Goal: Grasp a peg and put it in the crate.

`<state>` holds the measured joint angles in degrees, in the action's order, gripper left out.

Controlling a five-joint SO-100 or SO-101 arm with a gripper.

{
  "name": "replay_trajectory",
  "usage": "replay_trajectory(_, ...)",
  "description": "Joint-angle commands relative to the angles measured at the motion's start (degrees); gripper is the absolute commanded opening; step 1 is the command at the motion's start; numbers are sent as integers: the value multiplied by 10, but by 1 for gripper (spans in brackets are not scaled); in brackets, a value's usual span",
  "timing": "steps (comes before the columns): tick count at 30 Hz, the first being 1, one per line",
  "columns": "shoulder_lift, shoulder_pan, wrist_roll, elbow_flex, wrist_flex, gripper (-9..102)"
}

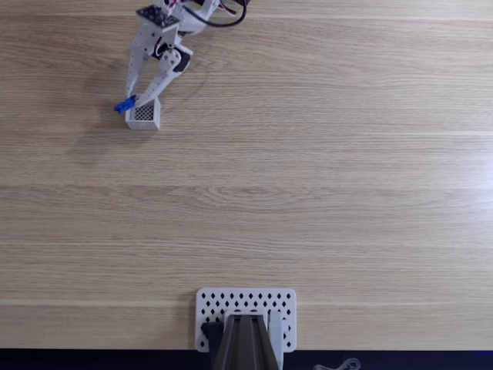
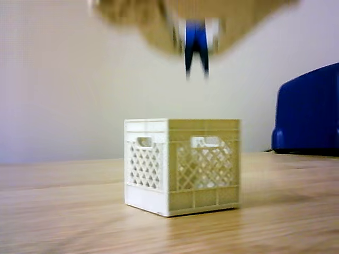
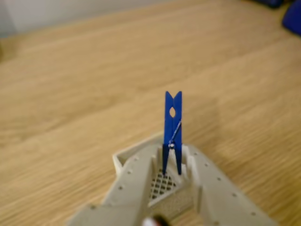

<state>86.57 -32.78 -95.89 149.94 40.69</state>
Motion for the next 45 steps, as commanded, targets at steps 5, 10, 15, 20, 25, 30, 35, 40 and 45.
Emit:
replay_trajectory(5,-17,-9,4,-67,13,0)
replay_trajectory(10,-18,-8,4,-63,13,1)
replay_trajectory(15,-18,-7,4,-62,13,1)
replay_trajectory(20,-18,-8,4,-62,12,10)
replay_trajectory(25,-11,-8,5,-62,12,23)
replay_trajectory(30,-5,-8,6,-62,12,17)
replay_trajectory(35,42,21,59,-62,-11,-3)
replay_trajectory(40,156,99,192,-61,-127,-1)
replay_trajectory(45,326,205,411,-62,-319,-1)
